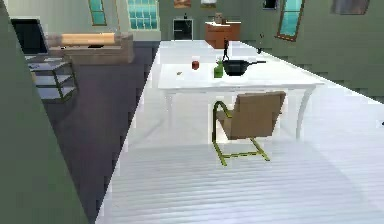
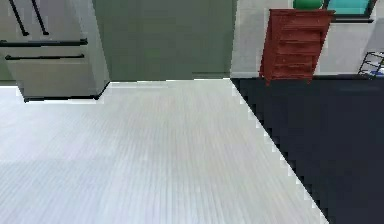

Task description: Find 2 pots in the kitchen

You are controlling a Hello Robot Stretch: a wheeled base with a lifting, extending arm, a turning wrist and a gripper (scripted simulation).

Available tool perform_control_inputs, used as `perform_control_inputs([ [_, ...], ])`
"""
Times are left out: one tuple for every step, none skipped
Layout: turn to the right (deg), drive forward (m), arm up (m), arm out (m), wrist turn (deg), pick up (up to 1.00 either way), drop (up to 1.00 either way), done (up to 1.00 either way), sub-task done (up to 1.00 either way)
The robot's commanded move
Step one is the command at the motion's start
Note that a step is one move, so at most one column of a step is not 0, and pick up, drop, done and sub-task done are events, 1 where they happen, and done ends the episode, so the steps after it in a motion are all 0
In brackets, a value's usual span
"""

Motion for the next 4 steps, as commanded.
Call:
perform_control_inputs([
  [0.0,1.0,0.0,0.0,0.0,0.0,0.0,0.0,0.0],
  [3.0,0.0,0.0,0.0,0.0,0.0,0.0,0.0,0.0],
  [0.0,0.1,0.0,0.0,0.0,0.0,0.0,0.0,0.0],
  [18.0,0.0,0.0,0.0,0.0,0.0,0.0,0.0,0.0],
])
